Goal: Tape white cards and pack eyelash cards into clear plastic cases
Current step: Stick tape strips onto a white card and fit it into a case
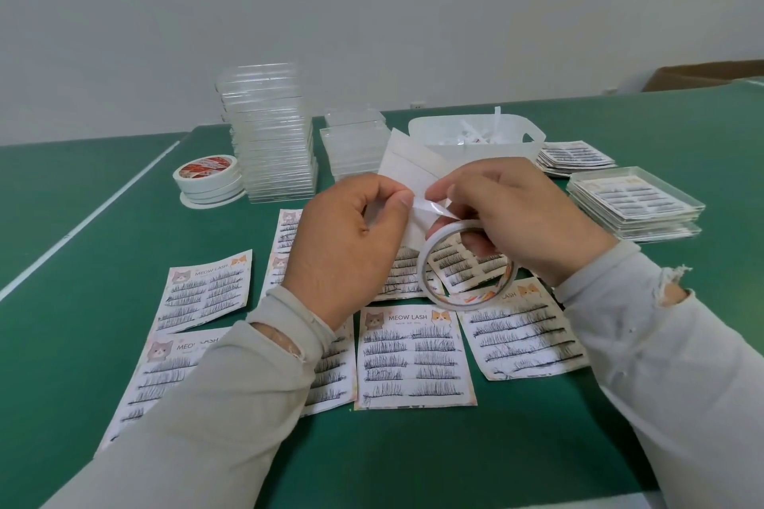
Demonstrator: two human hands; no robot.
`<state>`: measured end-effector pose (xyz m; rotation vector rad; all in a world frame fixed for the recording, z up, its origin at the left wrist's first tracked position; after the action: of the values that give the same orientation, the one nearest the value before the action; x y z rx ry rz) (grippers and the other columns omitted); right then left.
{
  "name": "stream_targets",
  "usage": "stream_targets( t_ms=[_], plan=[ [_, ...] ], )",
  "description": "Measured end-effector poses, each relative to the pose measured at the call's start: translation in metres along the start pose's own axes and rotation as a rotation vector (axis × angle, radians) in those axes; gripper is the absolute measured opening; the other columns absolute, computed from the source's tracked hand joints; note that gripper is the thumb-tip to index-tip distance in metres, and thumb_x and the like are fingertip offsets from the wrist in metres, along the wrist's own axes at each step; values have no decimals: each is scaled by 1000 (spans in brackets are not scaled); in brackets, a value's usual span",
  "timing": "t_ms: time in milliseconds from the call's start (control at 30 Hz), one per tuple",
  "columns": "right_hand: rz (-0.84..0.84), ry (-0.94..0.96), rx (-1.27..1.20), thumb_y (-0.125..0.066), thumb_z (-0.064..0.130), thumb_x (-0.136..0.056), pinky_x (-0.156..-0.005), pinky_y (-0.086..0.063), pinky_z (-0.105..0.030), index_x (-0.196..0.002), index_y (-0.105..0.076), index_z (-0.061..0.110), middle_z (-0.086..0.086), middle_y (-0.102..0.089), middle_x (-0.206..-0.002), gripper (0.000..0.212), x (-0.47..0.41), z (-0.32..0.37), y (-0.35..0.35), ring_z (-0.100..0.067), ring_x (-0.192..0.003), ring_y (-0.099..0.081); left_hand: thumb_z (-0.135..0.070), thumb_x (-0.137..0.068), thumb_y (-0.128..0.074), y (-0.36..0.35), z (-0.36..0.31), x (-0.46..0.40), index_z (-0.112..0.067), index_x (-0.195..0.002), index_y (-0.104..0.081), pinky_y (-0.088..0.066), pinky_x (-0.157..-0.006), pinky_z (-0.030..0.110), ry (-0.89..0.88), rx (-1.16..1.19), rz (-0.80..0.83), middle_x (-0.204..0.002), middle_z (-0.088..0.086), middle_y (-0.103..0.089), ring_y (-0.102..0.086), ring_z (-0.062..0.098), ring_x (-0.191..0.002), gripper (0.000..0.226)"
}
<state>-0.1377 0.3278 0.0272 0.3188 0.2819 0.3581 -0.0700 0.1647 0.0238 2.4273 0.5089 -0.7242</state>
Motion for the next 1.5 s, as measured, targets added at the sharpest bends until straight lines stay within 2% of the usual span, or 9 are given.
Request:
stream_targets(
  t_ms=[233,433,600,700,800,900,1033,1200,1500],
  plan=[
    [65,-34,2,-68,22,-86,-49,-35,-22,-78,-78,10,-12,-76,-78,18,4,3,2,-19,-55,-43,-23,-98,-65,0,7,-2,-36,-82,-70,-60,-80,45,111,127,9,-76,-23,-70,-65,3,-77,22],
    [41,-32,-64,-72,11,-90,-40,-33,-14,-76,-75,11,-11,-76,-74,14,4,5,9,-8,-42,-38,-14,-99,-59,-3,16,-3,-36,-101,-73,-61,-66,30,181,297,46,-95,-15,-75,-66,0,-79,26],
    [15,-28,-204,-69,5,-91,-37,-32,-15,-70,-76,12,-16,-74,-70,23,4,8,20,-8,-38,-41,-4,-93,-67,-4,21,-5,-37,-128,-57,-58,-87,30,170,287,175,-134,-12,-62,-72,11,-96,50],
    [68,-28,-229,-70,8,-89,-37,-31,-16,-69,-79,17,-17,-74,-71,23,5,9,16,-10,-39,-40,-6,-92,-71,-7,20,-4,-44,-125,-55,-58,-85,25,151,298,217,-132,-20,-61,-74,10,-88,53],
    [105,-32,-214,-74,14,-86,-38,-33,-15,-70,-78,14,-17,-74,-70,17,6,8,10,-8,-40,-46,-2,-88,-74,-10,19,-3,-41,-123,-56,-61,-87,33,149,332,212,-127,-18,-64,-70,9,-105,55],
    [114,-31,-219,-74,13,-87,-38,-33,-12,-70,-75,11,-17,-73,-68,18,8,8,8,-6,-38,-48,-9,-79,-78,-9,19,-3,-40,-117,-58,-62,-87,43,160,379,195,-124,-7,-66,-70,18,-108,52],
    [104,-34,-177,-74,13,-87,-37,-31,-13,-72,-74,8,-16,-73,-67,16,8,8,7,-6,-38,-41,-22,-73,-78,-9,19,-3,-46,-108,-65,-59,-87,58,187,382,171,-114,10,-71,-65,51,-101,45],
    [95,-22,-147,-75,15,-87,-39,-33,-13,-73,-74,8,-15,-74,-68,15,8,7,8,-6,-41,-44,2,-87,-73,-13,20,-2,-28,-125,-61,-60,-92,41,177,408,216,-127,1,-68,-72,14,-105,50],
    [126,47,-22,-77,18,-87,-45,-37,-6,-76,-74,4,-7,-75,-67,18,6,2,-1,0,-43,-51,3,-89,-71,-14,18,-1,-36,-123,-61,-59,-89,31,166,402,237,-133,4,-64,-71,14,-103,53]
  ],
)
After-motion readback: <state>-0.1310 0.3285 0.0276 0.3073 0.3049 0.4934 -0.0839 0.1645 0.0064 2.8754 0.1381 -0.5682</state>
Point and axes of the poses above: each hand's wrist, its own x-axis away from the middle knuckle, its own y-axis out of the back of the hand, z = x × y, the point moved 5 cm from there along -x, towards the middle knuckle
